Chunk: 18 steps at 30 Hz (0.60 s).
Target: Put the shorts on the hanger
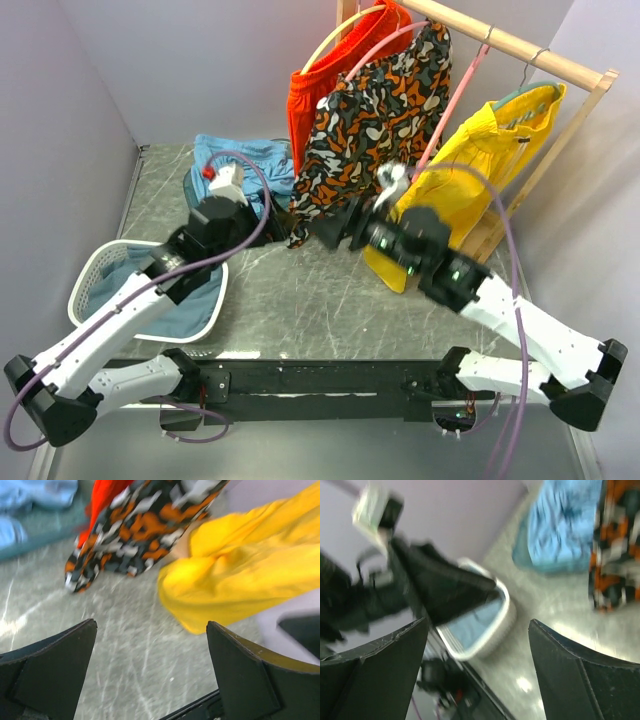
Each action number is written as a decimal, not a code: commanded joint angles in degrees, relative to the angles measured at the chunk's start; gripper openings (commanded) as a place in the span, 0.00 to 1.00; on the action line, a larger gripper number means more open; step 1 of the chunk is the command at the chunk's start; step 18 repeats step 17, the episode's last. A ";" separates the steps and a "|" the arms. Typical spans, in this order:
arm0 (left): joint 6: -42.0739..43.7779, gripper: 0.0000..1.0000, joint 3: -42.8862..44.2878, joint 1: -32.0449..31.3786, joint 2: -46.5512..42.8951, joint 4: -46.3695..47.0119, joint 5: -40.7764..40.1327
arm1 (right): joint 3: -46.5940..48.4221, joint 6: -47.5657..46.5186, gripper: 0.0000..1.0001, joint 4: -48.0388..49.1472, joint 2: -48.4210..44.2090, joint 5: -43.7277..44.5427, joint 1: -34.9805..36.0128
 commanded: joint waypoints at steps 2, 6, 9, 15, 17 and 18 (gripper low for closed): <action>-3.37 0.97 -10.30 -1.58 -1.77 6.75 1.32 | -15.29 0.05 0.89 8.45 -5.51 14.16 8.56; -5.65 0.97 -16.55 -8.43 -1.33 8.95 -7.45 | -22.71 2.77 0.90 11.10 -5.60 16.11 10.87; -6.71 0.96 -22.26 -11.51 -2.02 13.34 -7.66 | -26.14 3.65 0.91 11.63 -5.60 16.64 10.96; -7.15 0.97 -25.62 -12.40 -2.03 15.90 -8.44 | -29.22 3.66 0.92 12.33 -6.04 17.96 10.87; -7.77 0.96 -25.44 -12.40 -2.55 15.81 -9.14 | -28.70 3.13 0.94 12.16 -6.04 17.87 10.87; -7.77 0.96 -25.44 -12.40 -2.55 15.81 -9.14 | -28.70 3.13 0.94 12.16 -6.04 17.87 10.87</action>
